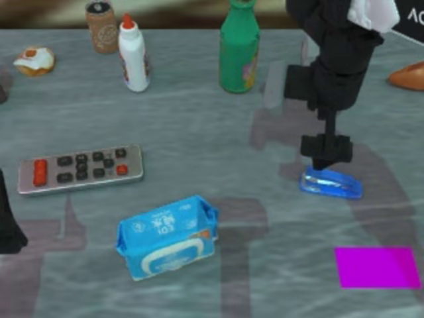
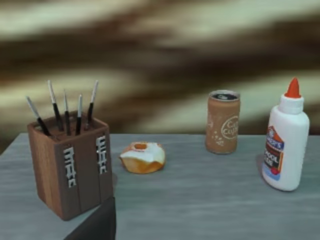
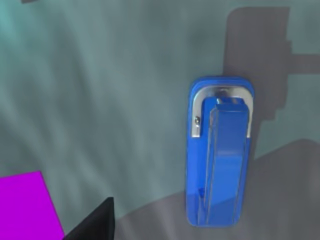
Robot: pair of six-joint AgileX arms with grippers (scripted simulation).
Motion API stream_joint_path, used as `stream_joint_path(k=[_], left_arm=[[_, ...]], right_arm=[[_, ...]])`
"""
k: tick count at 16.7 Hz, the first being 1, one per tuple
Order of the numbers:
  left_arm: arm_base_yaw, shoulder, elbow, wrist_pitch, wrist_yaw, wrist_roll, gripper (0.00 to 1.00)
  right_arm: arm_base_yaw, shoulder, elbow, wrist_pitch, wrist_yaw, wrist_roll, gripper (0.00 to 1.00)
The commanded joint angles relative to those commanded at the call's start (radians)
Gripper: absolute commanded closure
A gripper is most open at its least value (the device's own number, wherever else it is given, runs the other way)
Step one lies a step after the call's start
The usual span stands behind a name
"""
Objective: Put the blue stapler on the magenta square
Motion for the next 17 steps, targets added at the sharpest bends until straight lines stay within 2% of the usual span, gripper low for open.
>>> stream_joint_path(k=[5,12,17], left_arm=[[0.000,0.000,0.000,0.000,0.000,0.000,0.00],[0.000,0.000,0.000,0.000,0.000,0.000,0.00],[0.000,0.000,0.000,0.000,0.000,0.000,0.00]], right_arm=[[-0.002,0.009,-0.037,0.042,0.000,-0.001,0.00],[0.002,0.088,-0.235,0.328,0.001,0.003,0.00],[0.002,0.095,-0.249,0.345,0.001,0.003,0.00]])
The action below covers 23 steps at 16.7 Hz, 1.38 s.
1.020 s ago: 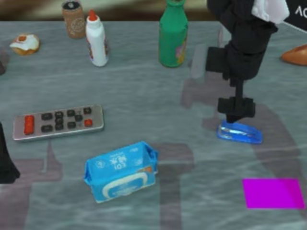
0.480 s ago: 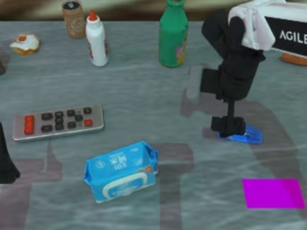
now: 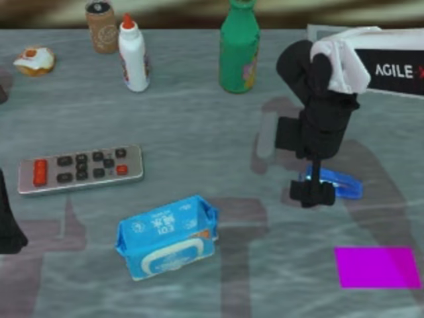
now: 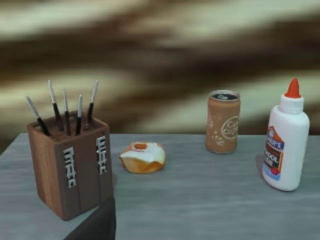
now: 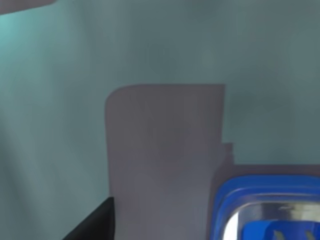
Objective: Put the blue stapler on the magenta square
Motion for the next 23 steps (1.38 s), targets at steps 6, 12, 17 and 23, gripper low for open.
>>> stream_joint_path(k=[6,12,17,23], left_arm=[[0.000,0.000,0.000,0.000,0.000,0.000,0.00],[0.000,0.000,0.000,0.000,0.000,0.000,0.00],[0.000,0.000,0.000,0.000,0.000,0.000,0.00],[0.000,0.000,0.000,0.000,0.000,0.000,0.00]], right_arm=[[0.000,0.000,0.000,0.000,0.000,0.000,0.45],[0.000,0.000,0.000,0.000,0.000,0.000,0.90],[0.000,0.000,0.000,0.000,0.000,0.000,1.00],[-0.002,-0.002,0.003,-0.003,0.000,0.001,1.00]])
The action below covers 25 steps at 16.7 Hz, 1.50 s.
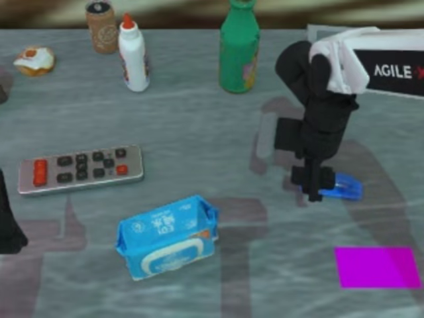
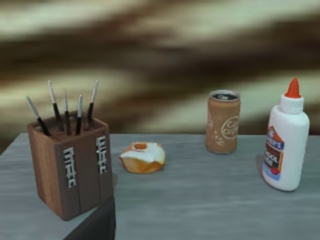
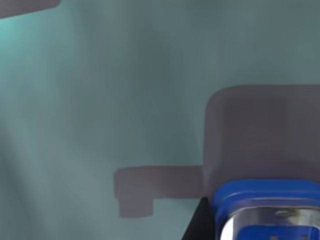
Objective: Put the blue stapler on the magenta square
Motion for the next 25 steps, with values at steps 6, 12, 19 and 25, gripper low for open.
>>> stream_joint_path(k=[6,12,19,25], left_arm=[[0.000,0.000,0.000,0.000,0.000,0.000,0.00],[0.000,0.000,0.000,0.000,0.000,0.000,0.00],[0.000,0.000,0.000,0.000,0.000,0.000,0.00],[0.000,0.000,0.000,0.000,0.000,0.000,0.00]], right_arm=[[0.004,-0.050,0.148,-0.205,-0.001,-0.003,1.00],[0.007,-0.094,0.247,-0.342,-0.001,-0.003,1.00],[0.001,-0.122,0.234,-0.328,-0.003,0.100,1.00],[-0.028,-0.247,0.155,-0.289,-0.007,0.568,1.00]])
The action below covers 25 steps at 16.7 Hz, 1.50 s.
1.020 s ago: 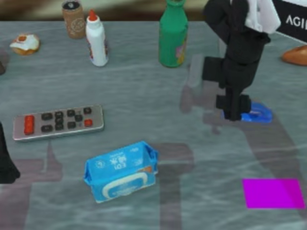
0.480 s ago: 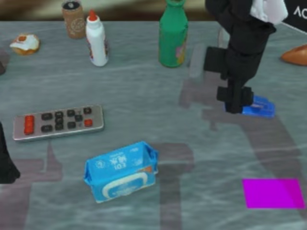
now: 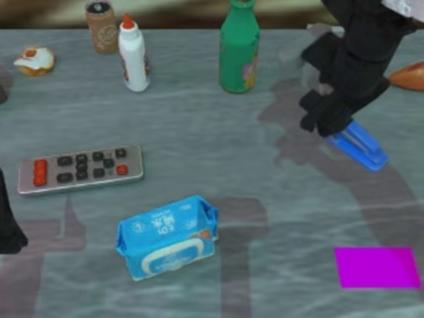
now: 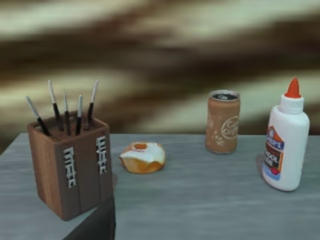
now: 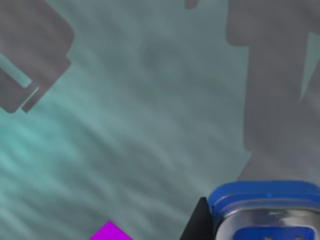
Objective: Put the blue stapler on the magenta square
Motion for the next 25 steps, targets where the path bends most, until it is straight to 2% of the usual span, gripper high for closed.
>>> stream_joint_path(k=[9,15,18,20,25], left_arm=[[0.000,0.000,0.000,0.000,0.000,0.000,0.00],[0.000,0.000,0.000,0.000,0.000,0.000,0.00],[0.000,0.000,0.000,0.000,0.000,0.000,0.00],[0.000,0.000,0.000,0.000,0.000,0.000,0.00],[0.000,0.000,0.000,0.000,0.000,0.000,0.00]], right_arm=[[-0.093,-0.258,-0.347,0.033,0.006,1.161,1.00],[-0.154,-0.420,-0.592,0.053,0.018,1.793,1.00],[-0.179,-0.494,-0.686,0.072,0.022,2.006,1.00],[-0.191,-0.530,-0.730,0.083,0.023,2.093,1.00],[-0.199,-0.554,-0.760,0.090,0.024,2.147,1.00]])
